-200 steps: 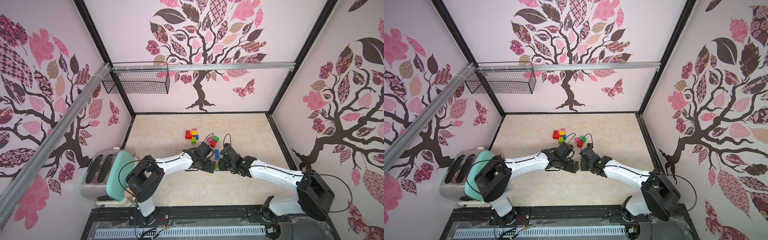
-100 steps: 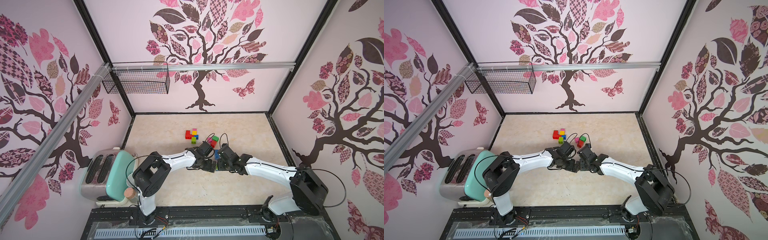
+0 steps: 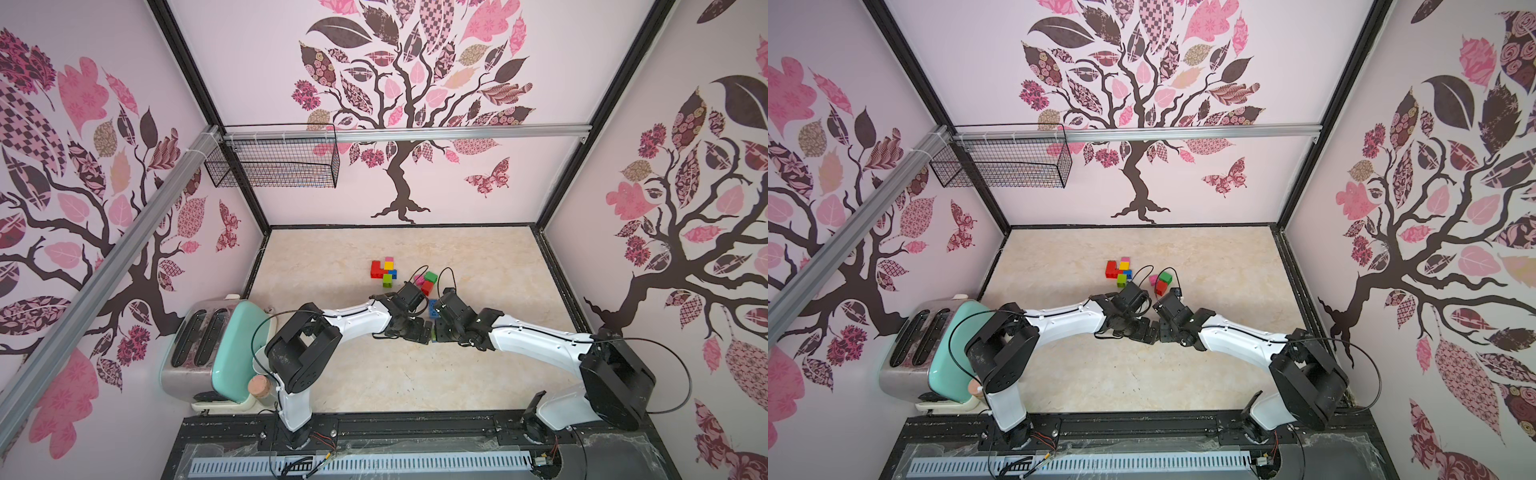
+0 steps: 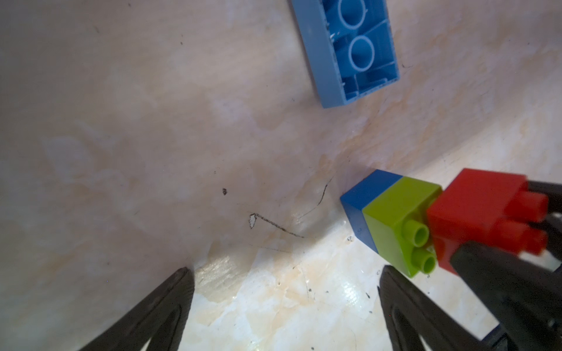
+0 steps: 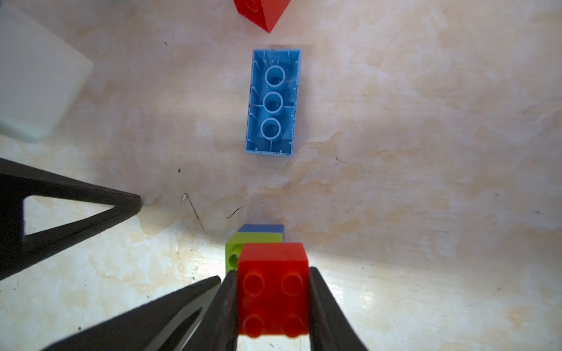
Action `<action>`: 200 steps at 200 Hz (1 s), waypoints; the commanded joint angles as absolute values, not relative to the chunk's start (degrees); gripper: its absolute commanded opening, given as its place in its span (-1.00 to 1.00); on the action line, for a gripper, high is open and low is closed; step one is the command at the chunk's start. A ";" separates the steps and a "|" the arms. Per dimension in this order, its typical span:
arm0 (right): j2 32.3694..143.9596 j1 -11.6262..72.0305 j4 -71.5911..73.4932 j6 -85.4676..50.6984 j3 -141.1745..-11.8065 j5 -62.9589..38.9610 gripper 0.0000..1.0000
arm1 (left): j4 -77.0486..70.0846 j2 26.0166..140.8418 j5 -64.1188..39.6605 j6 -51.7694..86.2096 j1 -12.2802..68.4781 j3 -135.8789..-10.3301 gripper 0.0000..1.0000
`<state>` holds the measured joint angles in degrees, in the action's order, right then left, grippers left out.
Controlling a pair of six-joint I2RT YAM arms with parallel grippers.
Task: Assemble the number 4 with lego
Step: Assemble the lego brick with the lego brick.
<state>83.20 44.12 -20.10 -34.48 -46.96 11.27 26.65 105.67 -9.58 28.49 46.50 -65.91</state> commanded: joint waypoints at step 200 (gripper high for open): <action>83.07 43.88 -23.77 -27.14 -46.32 7.08 -1.00 | 27.71 109.52 -12.18 28.38 45.86 -68.38 0.96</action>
<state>82.48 43.79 -19.88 -27.75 -46.35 11.20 26.70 107.74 -11.90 28.40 46.04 -68.47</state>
